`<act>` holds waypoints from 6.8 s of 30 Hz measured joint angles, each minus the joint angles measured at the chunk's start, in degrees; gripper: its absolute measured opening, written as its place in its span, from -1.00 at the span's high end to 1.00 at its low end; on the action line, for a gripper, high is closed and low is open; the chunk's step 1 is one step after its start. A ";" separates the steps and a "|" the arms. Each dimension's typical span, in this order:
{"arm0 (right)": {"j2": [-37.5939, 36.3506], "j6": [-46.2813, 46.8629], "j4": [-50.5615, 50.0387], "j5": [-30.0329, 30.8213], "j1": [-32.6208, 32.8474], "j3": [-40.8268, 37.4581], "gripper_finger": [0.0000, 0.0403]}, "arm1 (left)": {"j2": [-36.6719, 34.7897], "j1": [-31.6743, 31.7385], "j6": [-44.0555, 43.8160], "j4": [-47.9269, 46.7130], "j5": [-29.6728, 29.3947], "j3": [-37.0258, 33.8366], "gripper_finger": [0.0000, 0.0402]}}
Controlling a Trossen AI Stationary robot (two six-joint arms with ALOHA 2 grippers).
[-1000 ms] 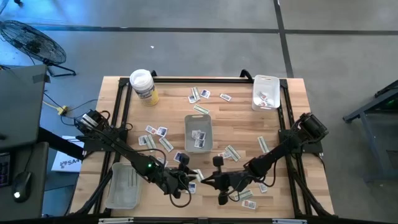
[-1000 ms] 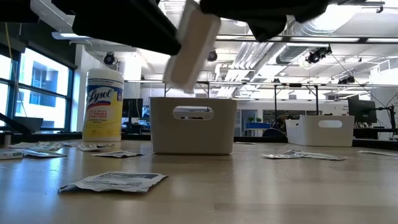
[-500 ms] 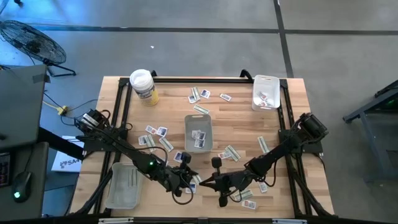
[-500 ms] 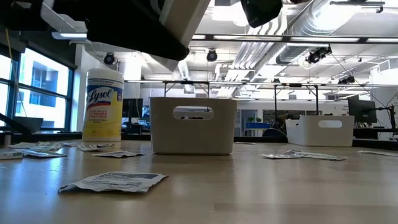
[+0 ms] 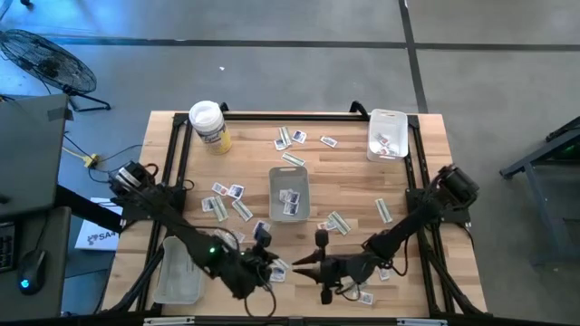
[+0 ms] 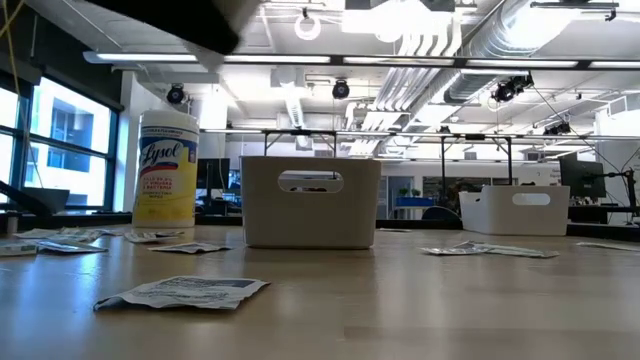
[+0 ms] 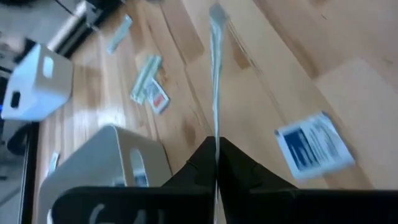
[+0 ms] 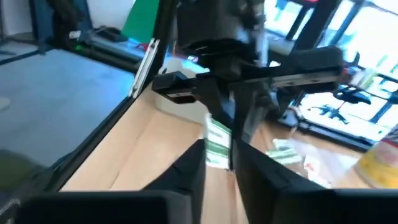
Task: Pick & Place First Aid Supplies
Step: Put the green pad into the bottom gray bin
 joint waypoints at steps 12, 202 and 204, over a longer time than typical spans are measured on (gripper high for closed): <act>-1.08 1.28 -4.42 7.20 1.74 0.00 0.23 | -0.07 -12.02 -55.64 -57.22 20.46 18.69 1.00; -1.01 9.53 -8.77 -3.33 -3.57 -0.02 0.32 | -1.36 4.64 -53.75 -15.29 28.51 -16.40 0.80; -1.01 9.53 -8.77 -3.34 -3.56 -0.02 0.32 | -1.36 4.64 -53.03 -15.15 28.45 -16.40 0.88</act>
